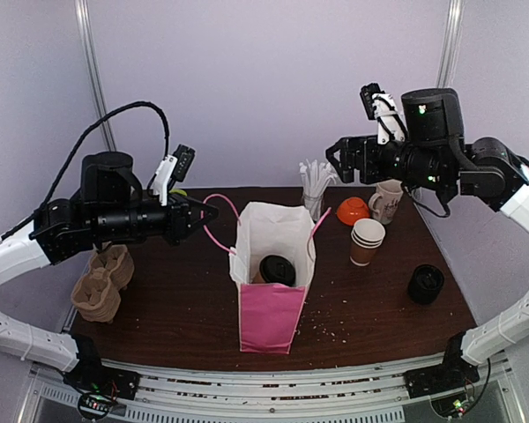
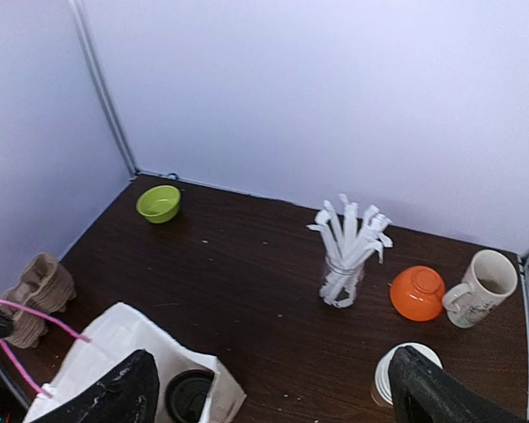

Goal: Pack the takeout coffee

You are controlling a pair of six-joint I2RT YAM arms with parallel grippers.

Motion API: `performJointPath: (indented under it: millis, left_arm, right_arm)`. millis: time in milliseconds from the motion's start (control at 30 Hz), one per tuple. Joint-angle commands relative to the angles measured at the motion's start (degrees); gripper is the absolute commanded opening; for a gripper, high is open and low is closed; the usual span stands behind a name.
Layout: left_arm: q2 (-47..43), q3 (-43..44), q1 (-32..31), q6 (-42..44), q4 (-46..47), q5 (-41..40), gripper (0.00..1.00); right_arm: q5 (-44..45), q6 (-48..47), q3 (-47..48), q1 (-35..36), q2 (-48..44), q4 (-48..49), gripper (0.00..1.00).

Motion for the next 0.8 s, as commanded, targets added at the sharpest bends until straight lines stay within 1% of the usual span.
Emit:
performJointPath:
  millis: [0, 100, 267, 333, 400, 467, 567, 767]
  left_arm:
    - [-2.4, -1.5, 0.4, 1.5, 0.3, -7.2, 0.00]
    - [-3.4, -2.9, 0.4, 1.4, 0.8, -9.4, 0.00]
    - [-4.3, -4.5, 0.4, 2.2, 1.1, -10.5, 0.00]
    - [-4.5, -4.7, 0.4, 2.5, 0.7, -11.0, 0.00]
    - [-4.7, -4.9, 0.4, 3.0, 0.1, -11.8, 0.00]
    - [-5.0, -5.1, 0.4, 3.2, -0.7, -13.1, 0.00]
    - [-5.8, -5.6, 0.4, 3.4, -1.2, -14.1, 0.00]
    - [-6.2, -5.6, 0.4, 5.0, -0.9, -13.9, 0.00]
  right_arm:
    - [0.2, 3.3, -5.7, -6.8, -0.1, 3.2, 0.92]
    - [-5.1, 4.4, -10.5, -12.4, 1.1, 9.8, 0.87]
    - [-12.4, 7.5, -15.0, -20.5, 7.2, 21.4, 0.74]
    - [-14.9, 8.9, -15.5, -22.9, 10.4, 26.2, 0.71]
    - [-17.3, 10.5, -13.9, -25.1, 14.6, 29.1, 0.67]
    - [-19.7, 11.8, -11.1, -27.0, 19.8, 30.3, 0.65]
    - [-20.2, 12.9, -6.2, -28.6, 25.7, 29.5, 0.62]
    - [-23.1, 15.4, -2.5, -30.3, 31.1, 29.8, 0.56]
